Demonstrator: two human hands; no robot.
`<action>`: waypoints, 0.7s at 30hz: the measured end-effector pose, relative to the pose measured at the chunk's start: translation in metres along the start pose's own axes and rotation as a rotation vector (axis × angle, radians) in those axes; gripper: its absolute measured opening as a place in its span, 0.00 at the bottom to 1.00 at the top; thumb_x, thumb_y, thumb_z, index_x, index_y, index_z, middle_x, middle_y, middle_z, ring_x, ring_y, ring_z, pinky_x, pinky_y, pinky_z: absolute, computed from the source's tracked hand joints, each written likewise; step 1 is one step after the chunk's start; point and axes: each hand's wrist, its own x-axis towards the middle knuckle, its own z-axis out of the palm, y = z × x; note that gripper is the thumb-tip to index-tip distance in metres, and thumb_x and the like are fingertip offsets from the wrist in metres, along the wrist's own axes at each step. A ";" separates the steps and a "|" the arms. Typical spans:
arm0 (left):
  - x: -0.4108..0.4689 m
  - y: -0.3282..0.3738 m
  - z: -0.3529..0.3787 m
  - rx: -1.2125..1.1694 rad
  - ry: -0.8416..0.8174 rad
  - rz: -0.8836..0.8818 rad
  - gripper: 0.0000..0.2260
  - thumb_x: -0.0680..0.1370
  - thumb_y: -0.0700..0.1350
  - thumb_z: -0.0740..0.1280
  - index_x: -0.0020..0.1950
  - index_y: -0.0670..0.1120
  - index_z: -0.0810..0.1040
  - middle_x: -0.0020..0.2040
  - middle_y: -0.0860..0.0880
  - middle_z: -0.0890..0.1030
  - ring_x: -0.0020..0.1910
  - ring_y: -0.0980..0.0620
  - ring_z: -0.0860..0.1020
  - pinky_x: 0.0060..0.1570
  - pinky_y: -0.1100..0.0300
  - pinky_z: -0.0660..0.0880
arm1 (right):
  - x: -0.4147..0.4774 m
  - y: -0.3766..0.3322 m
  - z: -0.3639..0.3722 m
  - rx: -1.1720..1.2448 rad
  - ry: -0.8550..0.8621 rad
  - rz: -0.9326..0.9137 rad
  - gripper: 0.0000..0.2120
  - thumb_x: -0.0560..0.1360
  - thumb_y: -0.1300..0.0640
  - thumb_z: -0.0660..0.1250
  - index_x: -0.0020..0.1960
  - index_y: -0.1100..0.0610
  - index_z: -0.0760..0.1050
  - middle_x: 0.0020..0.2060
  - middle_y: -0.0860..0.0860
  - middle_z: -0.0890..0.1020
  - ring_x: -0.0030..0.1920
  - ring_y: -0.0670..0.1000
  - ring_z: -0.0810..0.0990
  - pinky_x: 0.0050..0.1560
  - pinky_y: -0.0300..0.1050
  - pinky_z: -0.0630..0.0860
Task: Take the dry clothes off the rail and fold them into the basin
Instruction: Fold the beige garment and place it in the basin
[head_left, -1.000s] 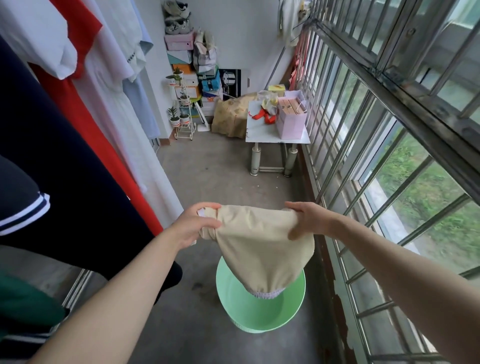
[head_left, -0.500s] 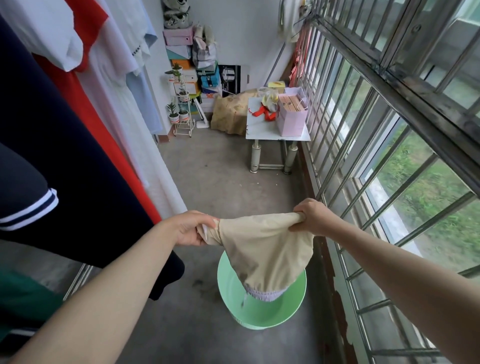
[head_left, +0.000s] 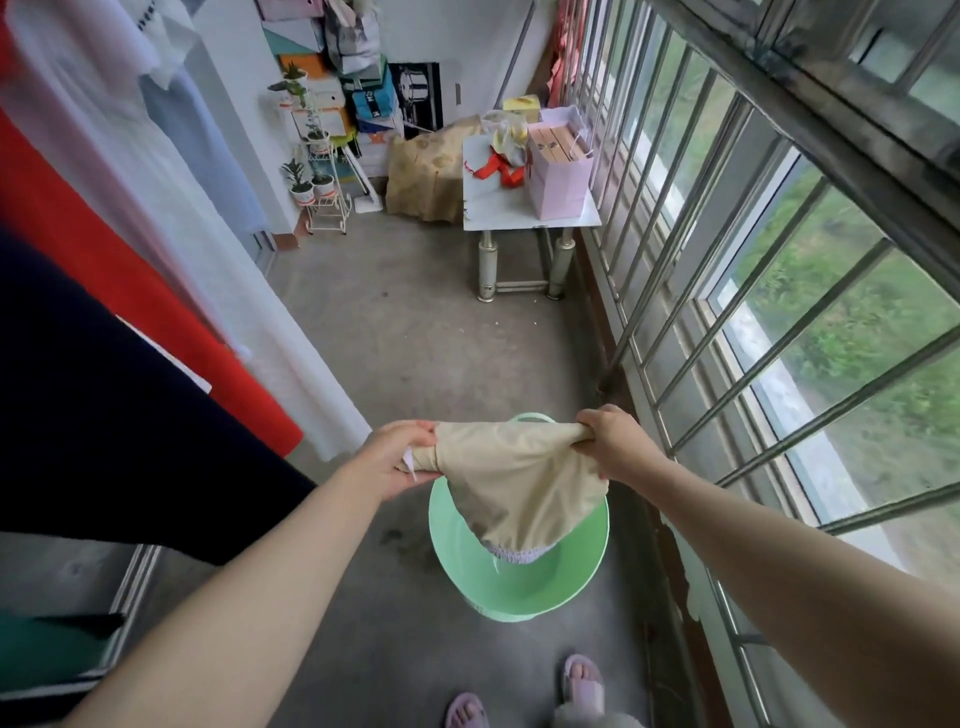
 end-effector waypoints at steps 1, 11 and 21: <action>0.005 -0.002 0.002 0.009 0.009 0.011 0.17 0.72 0.29 0.61 0.60 0.37 0.75 0.53 0.39 0.79 0.48 0.40 0.78 0.43 0.47 0.80 | 0.003 0.003 0.004 0.025 0.010 0.000 0.08 0.72 0.62 0.67 0.51 0.61 0.78 0.40 0.53 0.71 0.52 0.57 0.75 0.48 0.51 0.75; 0.093 -0.033 0.033 0.098 0.155 0.012 0.16 0.73 0.30 0.58 0.57 0.41 0.77 0.53 0.41 0.79 0.48 0.44 0.78 0.50 0.47 0.76 | 0.077 0.080 0.057 0.168 -0.064 0.032 0.13 0.68 0.58 0.74 0.51 0.60 0.80 0.40 0.51 0.72 0.52 0.56 0.74 0.42 0.42 0.62; 0.213 -0.088 0.043 0.100 0.201 0.100 0.17 0.66 0.30 0.61 0.50 0.43 0.77 0.49 0.45 0.72 0.42 0.47 0.73 0.27 0.64 0.72 | 0.161 0.153 0.172 0.378 -0.043 0.081 0.09 0.67 0.63 0.74 0.40 0.55 0.74 0.48 0.51 0.74 0.49 0.48 0.70 0.48 0.37 0.65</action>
